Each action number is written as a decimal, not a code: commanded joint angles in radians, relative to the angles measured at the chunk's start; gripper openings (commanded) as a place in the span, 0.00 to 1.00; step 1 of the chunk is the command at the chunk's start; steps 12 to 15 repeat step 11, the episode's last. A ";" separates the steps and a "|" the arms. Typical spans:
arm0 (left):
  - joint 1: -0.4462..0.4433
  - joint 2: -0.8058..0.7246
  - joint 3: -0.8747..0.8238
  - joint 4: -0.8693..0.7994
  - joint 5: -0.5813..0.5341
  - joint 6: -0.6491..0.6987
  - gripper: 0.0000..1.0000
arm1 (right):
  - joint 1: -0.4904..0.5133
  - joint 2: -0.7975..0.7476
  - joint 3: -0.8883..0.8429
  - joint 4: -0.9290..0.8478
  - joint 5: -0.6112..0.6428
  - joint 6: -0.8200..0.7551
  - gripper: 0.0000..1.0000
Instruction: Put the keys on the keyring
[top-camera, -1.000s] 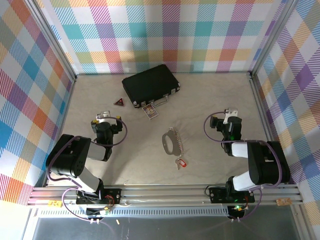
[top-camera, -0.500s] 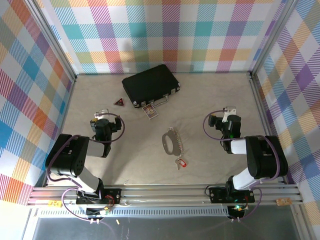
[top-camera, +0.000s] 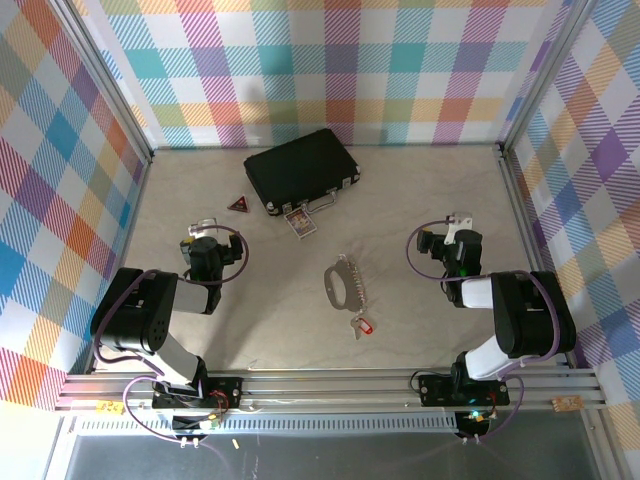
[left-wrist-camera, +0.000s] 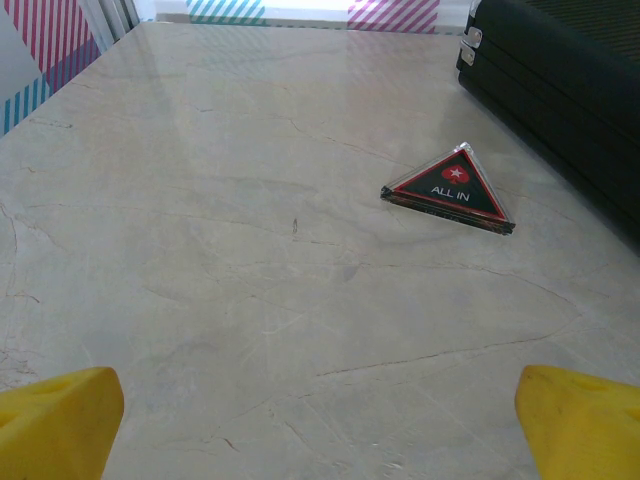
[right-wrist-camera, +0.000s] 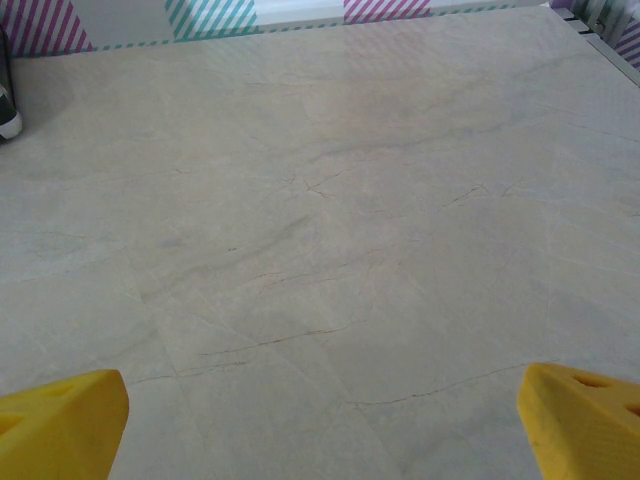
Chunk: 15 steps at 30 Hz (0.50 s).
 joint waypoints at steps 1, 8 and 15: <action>0.006 -0.003 0.017 0.002 0.012 -0.012 1.00 | -0.007 -0.002 0.003 0.043 -0.015 -0.002 0.99; 0.005 -0.003 0.017 0.002 0.012 -0.012 1.00 | -0.008 0.000 0.005 0.040 -0.015 -0.002 0.99; 0.006 -0.002 0.017 0.002 0.012 -0.011 1.00 | -0.009 0.000 0.005 0.040 -0.016 -0.002 0.99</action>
